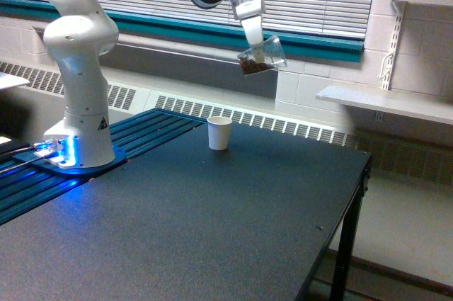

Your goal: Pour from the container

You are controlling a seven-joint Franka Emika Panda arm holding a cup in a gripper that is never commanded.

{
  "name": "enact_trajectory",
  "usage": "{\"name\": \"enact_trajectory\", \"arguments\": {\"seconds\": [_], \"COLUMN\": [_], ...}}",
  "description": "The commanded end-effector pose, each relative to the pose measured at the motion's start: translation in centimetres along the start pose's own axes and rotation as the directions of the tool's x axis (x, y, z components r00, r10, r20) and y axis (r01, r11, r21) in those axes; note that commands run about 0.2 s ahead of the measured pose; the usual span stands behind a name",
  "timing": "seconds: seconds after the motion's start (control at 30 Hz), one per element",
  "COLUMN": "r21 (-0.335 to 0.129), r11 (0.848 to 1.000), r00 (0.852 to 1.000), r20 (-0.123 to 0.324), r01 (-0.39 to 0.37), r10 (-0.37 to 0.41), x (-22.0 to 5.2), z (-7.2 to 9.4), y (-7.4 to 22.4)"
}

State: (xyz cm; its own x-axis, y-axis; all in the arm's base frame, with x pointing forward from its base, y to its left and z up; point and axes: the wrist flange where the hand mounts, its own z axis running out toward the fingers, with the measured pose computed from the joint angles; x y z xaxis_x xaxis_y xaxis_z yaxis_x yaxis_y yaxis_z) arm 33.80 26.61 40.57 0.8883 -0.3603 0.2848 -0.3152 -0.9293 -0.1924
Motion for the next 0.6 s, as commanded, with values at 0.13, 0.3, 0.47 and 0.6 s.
{"name": "enact_trajectory", "arguments": {"seconds": [0.13,0.3,0.47,0.6], "r21": [-0.003,-0.019,-0.052,-0.077], "r11": [1.000,1.000,0.998,0.995], "r00": [1.000,1.000,0.999,0.998], "r20": [-0.007,-0.001,0.011,0.025], "r01": [-0.015,-0.019,-0.038,-0.059], "r10": [0.015,0.019,0.039,0.061], "x": [-4.9,-7.2,-9.4,-11.0], "z": [-0.6,-0.6,-0.8,-0.9], "y": [-0.4,0.5,2.0,3.2]}}
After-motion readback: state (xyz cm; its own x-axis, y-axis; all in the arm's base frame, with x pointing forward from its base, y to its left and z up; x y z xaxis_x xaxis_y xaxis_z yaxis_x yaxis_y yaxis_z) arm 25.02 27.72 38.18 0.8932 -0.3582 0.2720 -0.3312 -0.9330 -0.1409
